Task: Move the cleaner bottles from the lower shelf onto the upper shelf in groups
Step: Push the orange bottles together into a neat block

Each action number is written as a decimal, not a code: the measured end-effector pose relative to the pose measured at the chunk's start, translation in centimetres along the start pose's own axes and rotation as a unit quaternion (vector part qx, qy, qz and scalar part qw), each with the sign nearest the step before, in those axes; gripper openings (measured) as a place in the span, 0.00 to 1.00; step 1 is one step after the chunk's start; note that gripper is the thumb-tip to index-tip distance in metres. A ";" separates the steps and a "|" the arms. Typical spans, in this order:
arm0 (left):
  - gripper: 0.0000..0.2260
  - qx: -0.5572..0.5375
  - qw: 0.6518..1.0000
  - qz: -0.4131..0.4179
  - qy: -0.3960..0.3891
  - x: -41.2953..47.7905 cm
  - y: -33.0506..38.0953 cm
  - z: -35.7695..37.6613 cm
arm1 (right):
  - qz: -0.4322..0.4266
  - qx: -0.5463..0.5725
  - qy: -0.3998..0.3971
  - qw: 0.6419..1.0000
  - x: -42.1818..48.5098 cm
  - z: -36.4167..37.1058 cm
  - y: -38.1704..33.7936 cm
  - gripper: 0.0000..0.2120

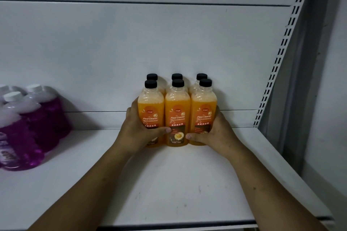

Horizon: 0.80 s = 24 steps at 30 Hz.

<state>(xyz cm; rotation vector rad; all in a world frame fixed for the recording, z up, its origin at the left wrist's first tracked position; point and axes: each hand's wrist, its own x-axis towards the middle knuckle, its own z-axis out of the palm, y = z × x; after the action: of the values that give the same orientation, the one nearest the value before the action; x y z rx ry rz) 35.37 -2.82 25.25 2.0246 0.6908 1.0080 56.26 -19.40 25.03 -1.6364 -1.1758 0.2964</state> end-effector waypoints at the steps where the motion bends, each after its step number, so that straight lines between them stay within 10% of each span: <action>1: 0.55 -0.003 1.000 -0.002 0.000 0.0 0.0 0.0 | 0.000 -0.003 0.003 1.000 0.0 0.0 0.0 0.54; 24: 0.50 -0.050 0.999 0.016 0.006 0.2 1.2 -0.8 | 0.005 0.037 0.021 0.999 0.2 -0.5 -0.5 0.52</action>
<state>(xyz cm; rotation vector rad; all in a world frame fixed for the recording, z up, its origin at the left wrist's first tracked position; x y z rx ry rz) 34.97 -3.05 26.64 1.9509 0.6042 1.0534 56.48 -19.53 25.72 -1.5779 -1.1129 0.3070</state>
